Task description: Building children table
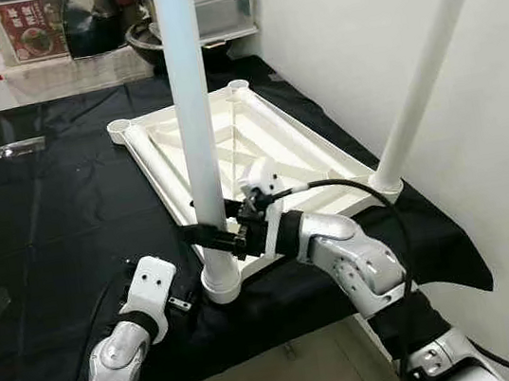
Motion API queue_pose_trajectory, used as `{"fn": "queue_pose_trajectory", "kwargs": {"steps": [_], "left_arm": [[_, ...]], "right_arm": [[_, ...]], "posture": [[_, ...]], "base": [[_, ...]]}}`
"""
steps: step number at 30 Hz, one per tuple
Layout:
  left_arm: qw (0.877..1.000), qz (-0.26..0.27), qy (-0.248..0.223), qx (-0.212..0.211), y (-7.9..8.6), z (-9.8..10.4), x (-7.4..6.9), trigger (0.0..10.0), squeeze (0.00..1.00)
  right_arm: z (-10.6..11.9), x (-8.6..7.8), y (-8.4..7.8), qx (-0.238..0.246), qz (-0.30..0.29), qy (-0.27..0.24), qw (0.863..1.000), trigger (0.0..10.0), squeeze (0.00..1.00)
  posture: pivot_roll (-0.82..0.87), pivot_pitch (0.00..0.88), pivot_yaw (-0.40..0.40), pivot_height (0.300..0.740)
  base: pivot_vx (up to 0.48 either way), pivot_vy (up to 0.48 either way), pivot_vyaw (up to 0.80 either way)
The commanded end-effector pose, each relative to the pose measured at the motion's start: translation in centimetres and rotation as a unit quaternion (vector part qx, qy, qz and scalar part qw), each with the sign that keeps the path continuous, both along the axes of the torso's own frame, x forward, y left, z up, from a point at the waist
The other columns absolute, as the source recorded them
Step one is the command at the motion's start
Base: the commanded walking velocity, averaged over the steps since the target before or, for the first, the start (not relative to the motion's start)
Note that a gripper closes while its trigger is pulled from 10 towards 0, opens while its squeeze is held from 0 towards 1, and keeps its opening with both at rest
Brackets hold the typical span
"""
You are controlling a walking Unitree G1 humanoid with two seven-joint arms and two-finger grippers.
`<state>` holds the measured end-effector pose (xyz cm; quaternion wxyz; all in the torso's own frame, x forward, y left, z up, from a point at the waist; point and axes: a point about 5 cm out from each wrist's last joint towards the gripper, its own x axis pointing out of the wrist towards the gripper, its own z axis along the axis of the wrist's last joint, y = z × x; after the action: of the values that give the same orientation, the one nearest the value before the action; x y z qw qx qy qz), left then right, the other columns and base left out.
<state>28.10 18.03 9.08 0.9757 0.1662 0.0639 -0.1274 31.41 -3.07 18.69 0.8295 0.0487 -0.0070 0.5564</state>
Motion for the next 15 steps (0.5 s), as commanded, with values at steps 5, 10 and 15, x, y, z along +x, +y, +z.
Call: {"fn": "queue_pose_trajectory", "kwargs": {"steps": [5,10,15], "left_arm": [[1.0,0.006,0.024,0.005,0.3,-1.0,-0.4,10.0,0.0],[1.0,0.001,0.025,-0.002,-0.6,-1.2,-0.7,10.0,0.0],[1.0,0.007,0.029,-0.001,-0.2,-1.5,-1.1,10.0,0.0]], "right_arm": [[0.4,1.1,0.4,0.006,-0.028,-0.005,1.0,7.8,0.0],[-1.3,4.5,-1.9,-0.014,-0.287,0.088,0.954,0.0,0.0],[-4.7,4.7,-6.4,-0.061,-0.526,0.136,0.838,0.0,0.0]], "posture": [[0.16,0.0,-0.092,0.74],[0.16,0.0,-0.101,0.74],[0.15,0.0,-0.099,0.74]], "base": [[0.0,0.0,0.0],[0.0,0.0,0.0],[0.0,0.0,0.0]]}}
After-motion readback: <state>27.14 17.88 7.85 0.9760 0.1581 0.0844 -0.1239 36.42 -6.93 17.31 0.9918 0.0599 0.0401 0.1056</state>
